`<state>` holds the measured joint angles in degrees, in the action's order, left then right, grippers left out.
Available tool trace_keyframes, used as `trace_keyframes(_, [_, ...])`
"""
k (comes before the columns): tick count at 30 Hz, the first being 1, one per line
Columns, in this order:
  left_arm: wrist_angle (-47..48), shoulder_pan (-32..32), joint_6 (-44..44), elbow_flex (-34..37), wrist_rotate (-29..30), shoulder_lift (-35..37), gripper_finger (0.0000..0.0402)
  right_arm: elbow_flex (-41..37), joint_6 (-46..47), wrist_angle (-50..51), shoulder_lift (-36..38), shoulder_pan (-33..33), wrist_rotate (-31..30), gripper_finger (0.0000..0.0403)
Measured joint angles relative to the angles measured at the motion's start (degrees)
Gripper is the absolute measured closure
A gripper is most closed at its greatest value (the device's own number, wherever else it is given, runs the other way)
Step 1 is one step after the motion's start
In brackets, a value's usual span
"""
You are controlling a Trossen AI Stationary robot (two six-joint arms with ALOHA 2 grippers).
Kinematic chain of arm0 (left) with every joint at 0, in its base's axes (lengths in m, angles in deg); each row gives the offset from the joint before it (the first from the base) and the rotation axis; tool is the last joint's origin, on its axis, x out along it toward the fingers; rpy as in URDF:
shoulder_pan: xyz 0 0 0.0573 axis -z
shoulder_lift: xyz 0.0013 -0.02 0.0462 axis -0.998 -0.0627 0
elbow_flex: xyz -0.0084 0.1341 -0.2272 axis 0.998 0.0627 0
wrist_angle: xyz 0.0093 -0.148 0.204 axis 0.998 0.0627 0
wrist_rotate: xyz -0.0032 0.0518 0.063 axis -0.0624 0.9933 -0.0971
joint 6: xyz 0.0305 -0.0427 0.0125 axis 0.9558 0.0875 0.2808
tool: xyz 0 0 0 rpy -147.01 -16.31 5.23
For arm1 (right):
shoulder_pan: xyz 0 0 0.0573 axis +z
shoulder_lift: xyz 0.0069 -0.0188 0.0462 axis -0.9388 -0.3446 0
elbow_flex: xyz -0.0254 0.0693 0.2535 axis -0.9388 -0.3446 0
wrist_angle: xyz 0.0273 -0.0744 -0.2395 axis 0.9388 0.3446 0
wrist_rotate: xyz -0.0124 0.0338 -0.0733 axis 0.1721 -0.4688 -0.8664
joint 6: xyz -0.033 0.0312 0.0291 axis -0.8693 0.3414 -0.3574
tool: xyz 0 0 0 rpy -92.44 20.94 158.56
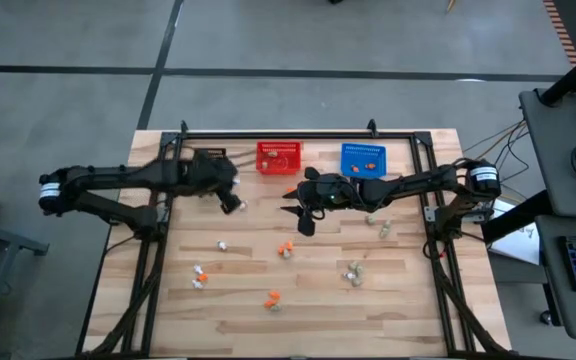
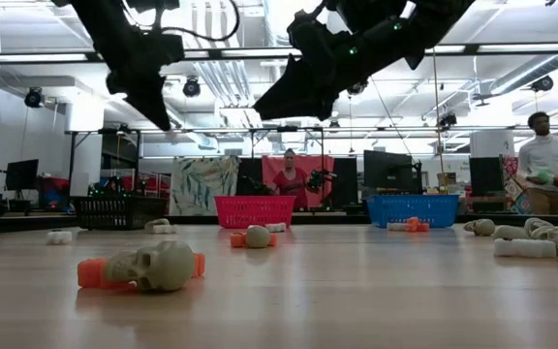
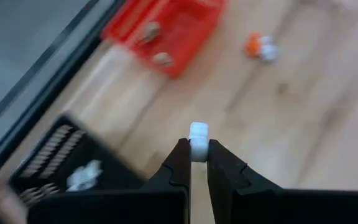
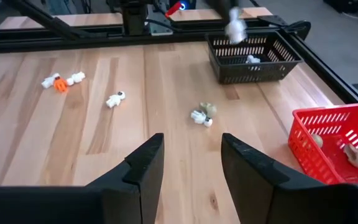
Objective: Sort Halloween decoration
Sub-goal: Put the white skeleton toy into the black bin
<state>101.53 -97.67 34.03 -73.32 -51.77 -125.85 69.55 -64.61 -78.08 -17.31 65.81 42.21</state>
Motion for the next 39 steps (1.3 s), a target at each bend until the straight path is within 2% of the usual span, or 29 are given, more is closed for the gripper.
trace_keyframes(5, [2.3,-8.7,1.7,-0.8,-0.7,0.2,0.0401,0.0,0.6,0.6,0.1,0.0,0.0,0.0253])
trace_keyframes(13, [3.3,-23.7,3.2,2.1,-1.7,-2.0,0.0401,0.0,1.0,2.9,0.1,0.0,0.0,0.0257])
trace_keyframes(17, [3.2,-28.5,4.6,2.2,-1.8,-4.3,0.0401,0.0,1.0,3.0,0.1,0.0,0.1,0.0255])
trace_keyframes(22, [2.6,-30.7,6.2,2.2,-1.8,-8.6,0.0401,0.0,1.0,3.0,0.1,0.0,0.0,0.0253])
trace_keyframes(30, [-2.1,-30.8,9.2,1.7,-1.5,-17.4,0.0401,0.0,1.0,3.8,0.1,0.0,0.1,0.0252])
trace_keyframes(36, [-3.3,-30.8,10.0,1.2,-1.2,-21.5,0.0398,0.0,2.1,4.8,0.1,0.0,0.1,0.0252])
trace_keyframes(39, [-3.5,-30.8,10.1,1.2,0.9,-22.7,0.0388,0.0,2.0,4.9,0.1,0.0,0.1,0.0252])
